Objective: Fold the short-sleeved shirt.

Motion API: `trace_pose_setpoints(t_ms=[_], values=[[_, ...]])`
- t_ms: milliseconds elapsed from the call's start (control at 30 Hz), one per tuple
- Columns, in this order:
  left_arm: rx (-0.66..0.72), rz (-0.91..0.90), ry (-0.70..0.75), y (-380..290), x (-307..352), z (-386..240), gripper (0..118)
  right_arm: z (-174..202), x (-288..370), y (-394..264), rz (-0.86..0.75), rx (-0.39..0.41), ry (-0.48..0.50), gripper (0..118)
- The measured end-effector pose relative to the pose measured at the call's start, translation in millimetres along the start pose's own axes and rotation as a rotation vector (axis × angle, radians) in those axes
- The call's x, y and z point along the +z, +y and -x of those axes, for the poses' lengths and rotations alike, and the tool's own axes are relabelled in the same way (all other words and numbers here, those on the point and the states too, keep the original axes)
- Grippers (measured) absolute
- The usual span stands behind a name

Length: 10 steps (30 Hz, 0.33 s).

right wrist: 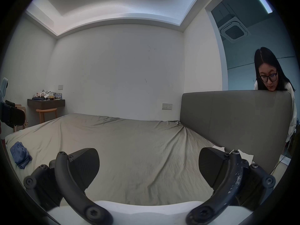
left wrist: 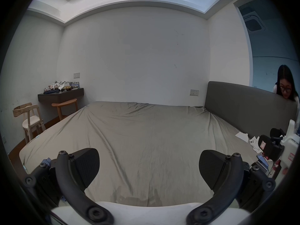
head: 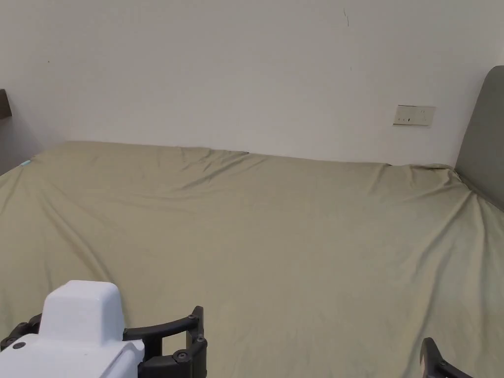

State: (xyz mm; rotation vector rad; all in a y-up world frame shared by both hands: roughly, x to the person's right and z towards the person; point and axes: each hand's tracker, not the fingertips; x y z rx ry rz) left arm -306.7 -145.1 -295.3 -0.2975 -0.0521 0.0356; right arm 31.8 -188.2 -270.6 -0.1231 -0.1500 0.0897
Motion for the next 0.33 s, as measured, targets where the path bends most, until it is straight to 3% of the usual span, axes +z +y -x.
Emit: trace_pose_setpoints(t_ms=[333], values=[[-0.011, 0.046, 0.004, -4, -22, -2, 118, 6, -16, -1, 0.025, 0.008, 0.021, 118]])
